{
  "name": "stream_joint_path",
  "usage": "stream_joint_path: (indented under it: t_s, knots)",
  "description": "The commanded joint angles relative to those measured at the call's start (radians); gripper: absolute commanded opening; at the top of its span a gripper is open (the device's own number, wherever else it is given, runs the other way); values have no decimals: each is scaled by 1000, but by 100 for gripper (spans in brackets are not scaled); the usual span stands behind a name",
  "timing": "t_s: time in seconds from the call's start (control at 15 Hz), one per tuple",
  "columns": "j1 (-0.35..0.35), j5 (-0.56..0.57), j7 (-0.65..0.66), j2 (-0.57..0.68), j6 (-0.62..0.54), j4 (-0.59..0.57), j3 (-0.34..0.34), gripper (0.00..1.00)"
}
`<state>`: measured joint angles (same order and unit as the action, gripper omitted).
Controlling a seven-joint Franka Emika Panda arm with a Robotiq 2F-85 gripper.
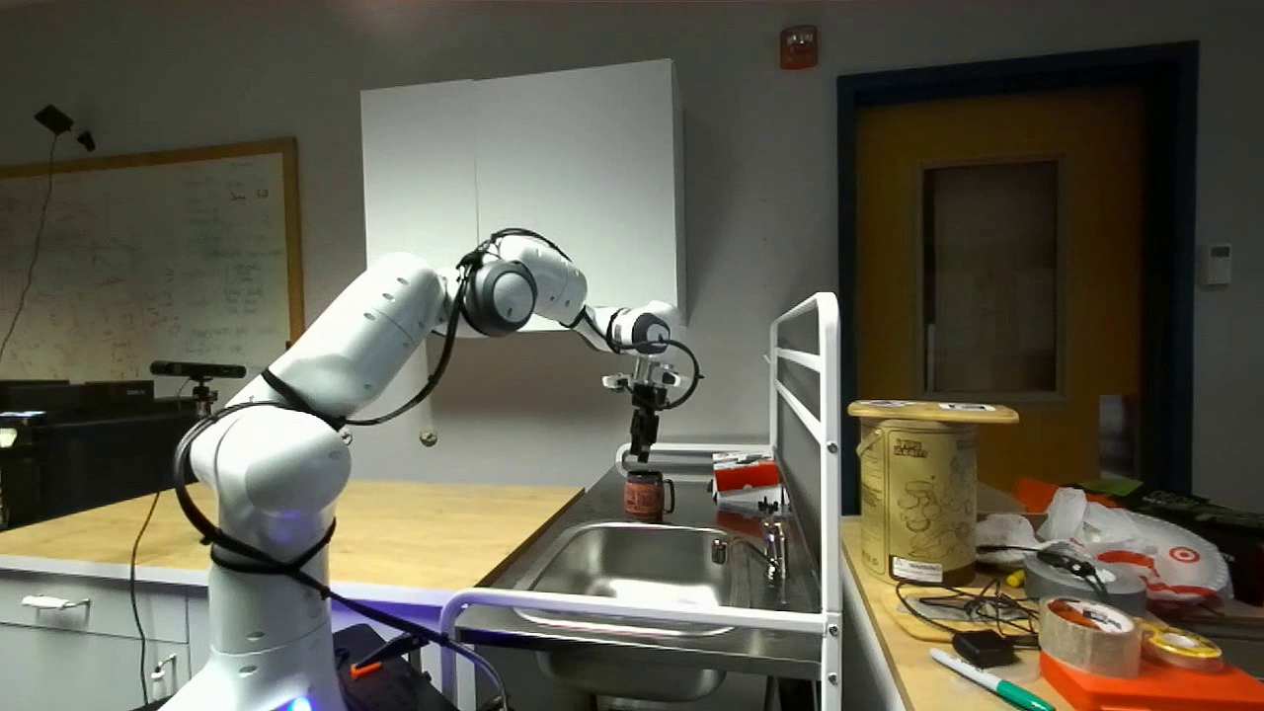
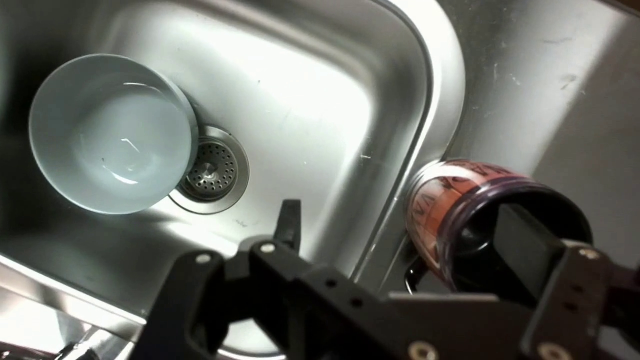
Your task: Put the cup in the sink
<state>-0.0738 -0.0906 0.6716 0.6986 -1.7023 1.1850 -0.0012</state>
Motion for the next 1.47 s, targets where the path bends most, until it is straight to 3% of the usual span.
stream_joint_path:
  t_s: [0.0, 0.73, 1.33, 1.4]
  knots:
    - [-28, -14, 59, 118, 74, -168, -15, 100]
    - [-27, -13, 97, 299, 207, -412, -22, 100]
    - [-2, -10, 100, 373, 246, -503, -20, 100]
    - [1, -10, 100, 382, 250, -507, -20, 90]
